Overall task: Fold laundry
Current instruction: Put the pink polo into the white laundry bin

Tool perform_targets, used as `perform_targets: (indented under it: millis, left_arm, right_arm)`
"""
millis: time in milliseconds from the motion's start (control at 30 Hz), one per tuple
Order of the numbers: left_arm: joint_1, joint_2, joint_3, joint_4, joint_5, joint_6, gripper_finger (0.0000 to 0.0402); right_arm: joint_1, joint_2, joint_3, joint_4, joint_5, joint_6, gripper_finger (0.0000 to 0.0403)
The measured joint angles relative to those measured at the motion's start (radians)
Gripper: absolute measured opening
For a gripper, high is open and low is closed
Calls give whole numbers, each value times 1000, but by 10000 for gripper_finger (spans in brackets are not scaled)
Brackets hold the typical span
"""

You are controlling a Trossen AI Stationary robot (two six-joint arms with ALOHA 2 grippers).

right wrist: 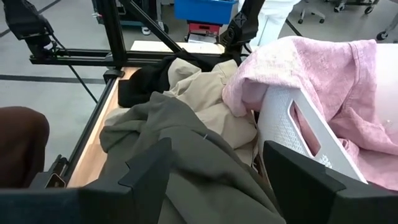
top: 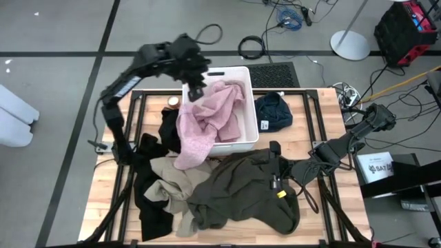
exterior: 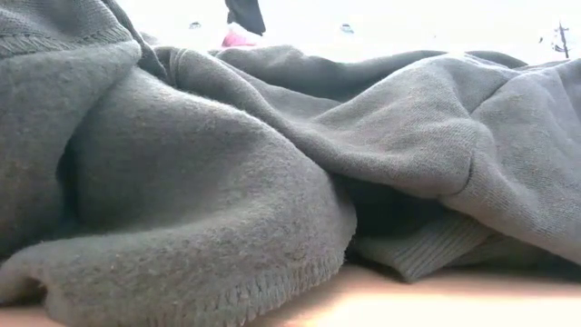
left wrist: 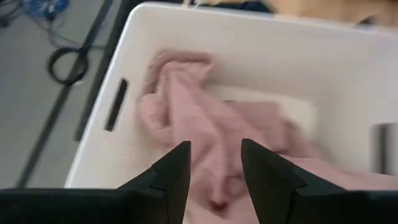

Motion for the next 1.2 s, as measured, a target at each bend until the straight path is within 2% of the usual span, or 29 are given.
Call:
perform_targets:
  millis: [233, 367, 467, 600, 867, 1000, 1200]
  left_arm:
    - [-18, -133, -3, -157, 48, -131, 151]
    - [-69, -221, -80, -147, 163, -263, 151]
    - [-131, -271, -142, -147, 184, -343, 151]
    - [-232, -308, -257, -147, 163, -408, 151]
    - [-419, -327, -546, -143, 7, -570, 151]
    - [-473, -329, -671, -61, -14, -672, 151]
    - [-510, -328, -778, 20, -19, -698, 151]
  right_arm:
    - [4, 0, 0, -33, -7, 88, 242]
    - [19, 3, 0, -57, -10, 141, 242]
    - [35, 6, 0, -65, -15, 152, 242]
    - [51, 11, 0, -62, -15, 152, 242]
    - [52, 11, 0, -57, -13, 153, 242]
    - [52, 11, 0, -58, -13, 151, 242]
    - [51, 11, 0, -69, -13, 141, 242]
